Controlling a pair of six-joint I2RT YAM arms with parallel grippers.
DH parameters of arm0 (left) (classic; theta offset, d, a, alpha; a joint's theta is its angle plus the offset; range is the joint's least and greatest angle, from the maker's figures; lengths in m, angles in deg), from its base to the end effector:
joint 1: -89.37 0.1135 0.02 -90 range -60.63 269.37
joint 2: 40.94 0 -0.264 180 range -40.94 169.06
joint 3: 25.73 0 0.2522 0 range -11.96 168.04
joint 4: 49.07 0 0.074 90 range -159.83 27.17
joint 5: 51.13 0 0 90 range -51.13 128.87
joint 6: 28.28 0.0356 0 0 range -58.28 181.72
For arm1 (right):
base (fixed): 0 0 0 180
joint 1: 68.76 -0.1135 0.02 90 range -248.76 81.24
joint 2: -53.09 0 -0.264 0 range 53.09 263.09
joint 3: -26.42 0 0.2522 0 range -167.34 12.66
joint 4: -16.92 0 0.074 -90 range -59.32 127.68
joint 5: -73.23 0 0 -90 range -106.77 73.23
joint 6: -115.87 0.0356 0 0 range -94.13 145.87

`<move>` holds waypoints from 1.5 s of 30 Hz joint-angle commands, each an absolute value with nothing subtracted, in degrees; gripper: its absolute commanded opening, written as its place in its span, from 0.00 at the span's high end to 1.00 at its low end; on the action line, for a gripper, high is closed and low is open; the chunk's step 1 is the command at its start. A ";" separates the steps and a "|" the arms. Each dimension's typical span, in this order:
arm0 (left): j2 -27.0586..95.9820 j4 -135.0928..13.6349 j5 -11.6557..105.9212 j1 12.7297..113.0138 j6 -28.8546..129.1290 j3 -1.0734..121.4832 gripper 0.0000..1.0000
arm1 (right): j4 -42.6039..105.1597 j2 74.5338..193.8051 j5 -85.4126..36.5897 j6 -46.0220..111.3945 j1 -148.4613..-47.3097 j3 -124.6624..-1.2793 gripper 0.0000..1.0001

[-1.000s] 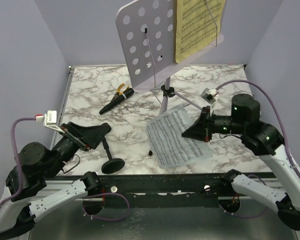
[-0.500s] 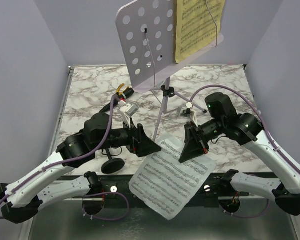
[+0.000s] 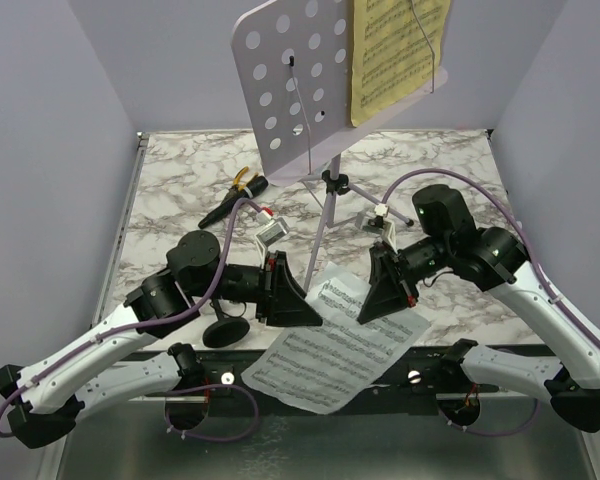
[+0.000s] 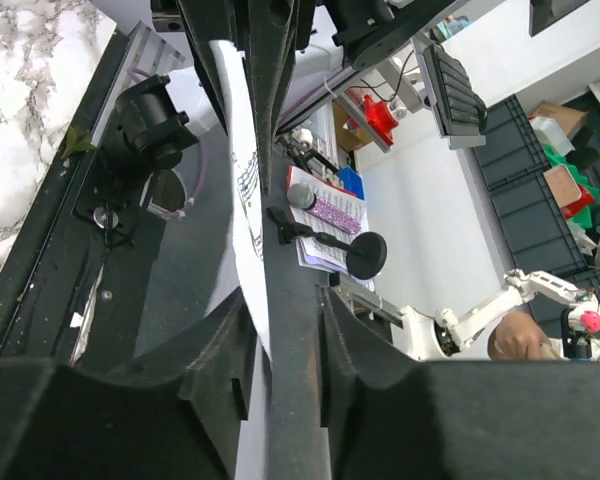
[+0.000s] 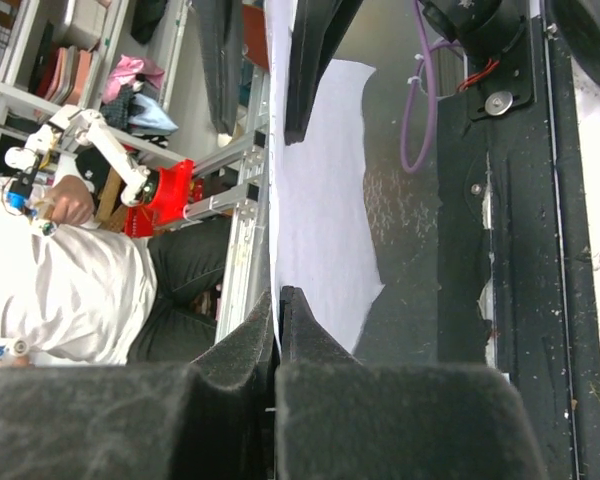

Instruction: Set up the instrument practice props

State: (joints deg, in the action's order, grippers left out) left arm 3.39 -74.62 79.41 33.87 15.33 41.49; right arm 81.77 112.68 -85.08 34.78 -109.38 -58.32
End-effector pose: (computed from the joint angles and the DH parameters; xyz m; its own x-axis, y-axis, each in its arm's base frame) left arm 0.0741 -0.1486 0.3914 -0.7379 0.1021 -0.6672 0.6666 -0.0445 -0.7441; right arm 0.1164 0.1434 0.3927 -0.6003 -0.4395 -0.6682 -0.6987 -0.1183 0.7055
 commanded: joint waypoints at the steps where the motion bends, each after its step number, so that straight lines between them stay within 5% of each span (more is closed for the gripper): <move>1: 3.97 -72.65 80.85 33.92 15.11 40.41 0.70 | 78.40 111.89 -82.00 34.97 -109.61 -59.65 1.00; 4: 4.07 -74.92 78.47 33.91 16.95 41.95 0.76 | 76.65 111.23 -80.44 36.35 -109.62 -60.01 1.00; 7: 4.82 -78.62 76.15 33.91 19.37 44.90 0.92 | 74.64 110.82 -79.06 37.72 -109.60 -60.58 0.99; 9: 5.19 -82.40 73.59 33.91 21.78 47.80 1.00 | 73.79 110.54 -76.01 38.44 -109.62 -60.96 0.84; 13: 2.91 -88.51 65.47 33.91 26.86 53.21 1.00 | 70.12 108.88 -63.13 42.52 -109.62 -61.58 0.51; 22: -4.47 -90.07 52.01 33.91 34.37 61.10 1.00 | 55.75 105.73 -44.58 54.24 -109.61 -62.55 0.29; 40: -5.01 -89.61 27.29 33.91 44.19 77.94 1.00 | 44.34 123.63 -35.61 55.78 -109.61 -83.77 0.27; 45: -3.49 -87.69 23.87 34.00 44.66 80.06 1.00 | 42.34 127.55 -35.09 54.98 -109.63 -88.07 0.36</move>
